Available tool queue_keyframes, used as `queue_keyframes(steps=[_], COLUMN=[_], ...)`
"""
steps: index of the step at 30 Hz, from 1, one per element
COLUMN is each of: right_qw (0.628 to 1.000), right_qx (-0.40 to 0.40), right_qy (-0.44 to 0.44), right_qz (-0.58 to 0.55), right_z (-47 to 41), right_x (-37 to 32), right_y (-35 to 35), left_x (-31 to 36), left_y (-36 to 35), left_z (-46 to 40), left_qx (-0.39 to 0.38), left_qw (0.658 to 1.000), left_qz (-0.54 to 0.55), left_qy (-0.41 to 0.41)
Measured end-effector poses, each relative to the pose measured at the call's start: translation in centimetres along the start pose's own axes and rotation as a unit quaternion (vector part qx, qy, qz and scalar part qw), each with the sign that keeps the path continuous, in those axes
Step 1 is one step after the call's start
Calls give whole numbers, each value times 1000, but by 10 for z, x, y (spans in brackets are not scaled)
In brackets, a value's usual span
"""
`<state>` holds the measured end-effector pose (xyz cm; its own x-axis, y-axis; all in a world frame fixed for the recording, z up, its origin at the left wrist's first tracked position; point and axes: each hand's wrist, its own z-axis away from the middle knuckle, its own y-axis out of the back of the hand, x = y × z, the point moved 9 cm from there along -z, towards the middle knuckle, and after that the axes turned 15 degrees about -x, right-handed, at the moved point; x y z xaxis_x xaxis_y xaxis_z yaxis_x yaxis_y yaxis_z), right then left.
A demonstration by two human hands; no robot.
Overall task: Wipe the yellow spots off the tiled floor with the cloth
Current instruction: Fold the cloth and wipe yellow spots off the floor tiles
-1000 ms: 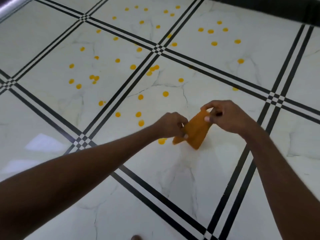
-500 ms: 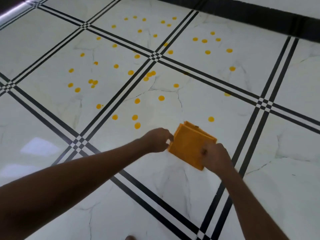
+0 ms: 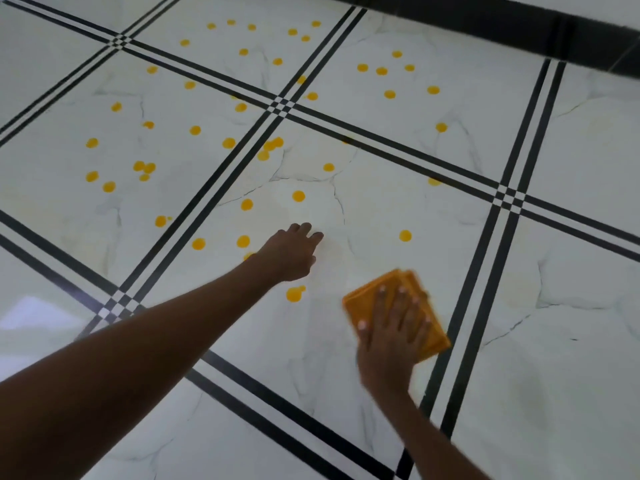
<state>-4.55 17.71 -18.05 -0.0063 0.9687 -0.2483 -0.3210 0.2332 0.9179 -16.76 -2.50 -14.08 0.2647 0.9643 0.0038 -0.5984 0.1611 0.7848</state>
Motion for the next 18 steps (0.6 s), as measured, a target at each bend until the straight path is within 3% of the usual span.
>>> queue_keyframes(steps=[2, 4, 5, 6, 8, 11, 12, 15, 18], right_qw=[991, 958, 946, 951, 985, 994, 991, 999, 982], right_qx=[-24, -55, -52, -56, -35, 74, 84, 23, -16], right_qy=[116, 255, 282, 261, 129, -79, -105, 27, 177], right_qz=[59, 121, 154, 158, 110, 1, -13, -8, 60], right_z=[-2, -54, -90, -127, -178, -125, -85, -11, -84], right_x=[-24, -33, -28, -11, 40, 63, 47, -26, -24], right_y=[-10, -3, 6, 19, 49, 55, 42, -4, 8], left_x=[1, -5, -12, -18, -28, -21, -15, -3, -6], left_y=[-1, -1, -1, 0, 2, 2, -1, -7, -8], left_z=[-4, -8, -10, -11, -13, -20, -22, -26, -30], left_qx=[7, 12, 12, 13, 19, 14, 3, -25, -26], left_qw=[1000, 999, 999, 999, 999, 1000, 1000, 1000, 1000], left_qz=[-26, -49, -49, -45, -37, -22, -19, -8, 5], left_qy=[-5, 3, 14, 23, 34, 13, 4, -14, -14])
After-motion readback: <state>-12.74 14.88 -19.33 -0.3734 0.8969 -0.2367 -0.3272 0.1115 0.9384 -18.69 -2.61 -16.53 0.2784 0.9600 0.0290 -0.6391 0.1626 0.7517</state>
